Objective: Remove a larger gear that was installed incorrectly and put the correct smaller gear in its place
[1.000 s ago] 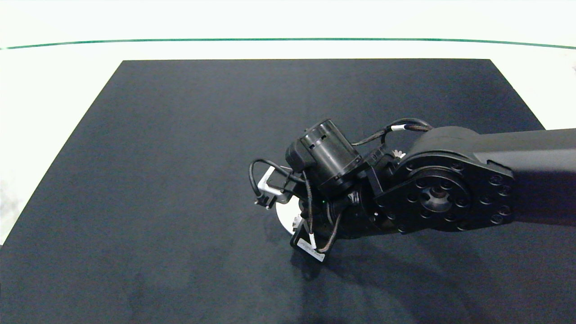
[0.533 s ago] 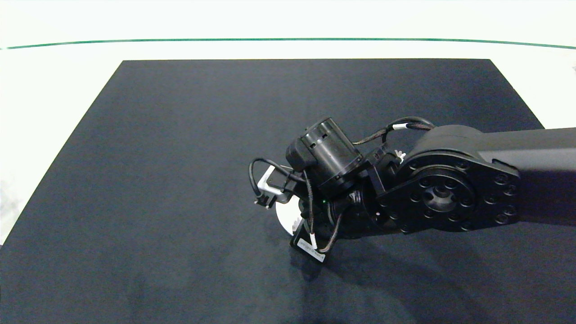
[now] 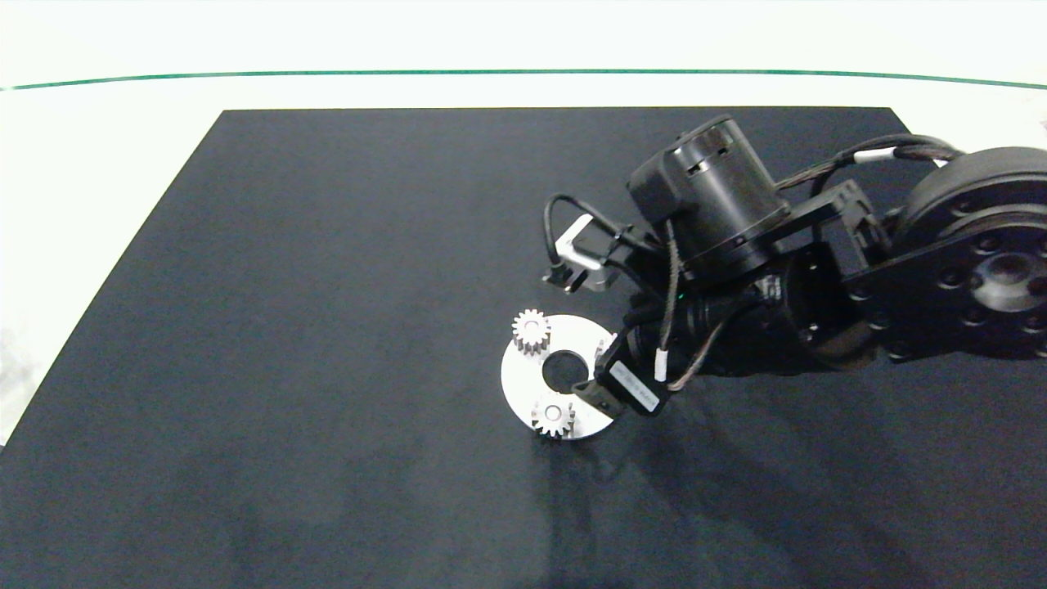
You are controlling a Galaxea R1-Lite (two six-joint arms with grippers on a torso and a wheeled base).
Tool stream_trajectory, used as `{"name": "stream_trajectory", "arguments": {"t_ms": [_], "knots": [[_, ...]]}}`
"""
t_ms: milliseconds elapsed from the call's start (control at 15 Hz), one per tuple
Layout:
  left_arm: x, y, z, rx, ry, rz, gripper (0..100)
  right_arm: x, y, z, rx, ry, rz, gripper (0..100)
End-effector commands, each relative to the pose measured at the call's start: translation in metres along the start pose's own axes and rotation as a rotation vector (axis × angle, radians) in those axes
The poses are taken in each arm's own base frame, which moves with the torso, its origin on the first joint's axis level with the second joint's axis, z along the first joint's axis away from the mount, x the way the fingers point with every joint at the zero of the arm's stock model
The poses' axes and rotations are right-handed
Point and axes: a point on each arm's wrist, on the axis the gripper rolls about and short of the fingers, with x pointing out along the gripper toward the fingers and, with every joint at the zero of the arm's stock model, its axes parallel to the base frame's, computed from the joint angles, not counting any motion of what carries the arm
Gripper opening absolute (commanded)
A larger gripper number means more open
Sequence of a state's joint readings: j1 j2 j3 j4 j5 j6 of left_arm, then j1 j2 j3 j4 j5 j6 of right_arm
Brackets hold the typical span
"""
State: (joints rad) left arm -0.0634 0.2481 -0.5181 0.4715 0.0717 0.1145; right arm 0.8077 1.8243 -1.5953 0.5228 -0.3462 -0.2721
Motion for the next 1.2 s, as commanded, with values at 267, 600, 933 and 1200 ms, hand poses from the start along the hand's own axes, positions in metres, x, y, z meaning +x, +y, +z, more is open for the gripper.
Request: {"name": "stream_trajectory", "arguments": {"t_ms": [267, 600, 933, 1200], "knots": [[-0.002, 0.002, -0.001, 0.003, 0.001, 0.069, 100, -0.076, -0.072, -0.030, 0.301, -0.082, -0.250, 100], [-0.005, 0.003, -0.004, 0.000, -0.010, 0.153, 100, -0.162, -0.097, -0.103, 0.472, -0.110, -0.514, 100], [-0.015, 0.003, -0.018, -0.013, 0.002, 0.178, 100, -0.250, -0.073, -0.178, 0.615, -0.201, -0.806, 100], [-0.025, 0.002, -0.029, -0.026, -0.029, 0.238, 100, -0.286, -0.022, -0.235, 0.706, -0.266, -1.002, 100]]}}
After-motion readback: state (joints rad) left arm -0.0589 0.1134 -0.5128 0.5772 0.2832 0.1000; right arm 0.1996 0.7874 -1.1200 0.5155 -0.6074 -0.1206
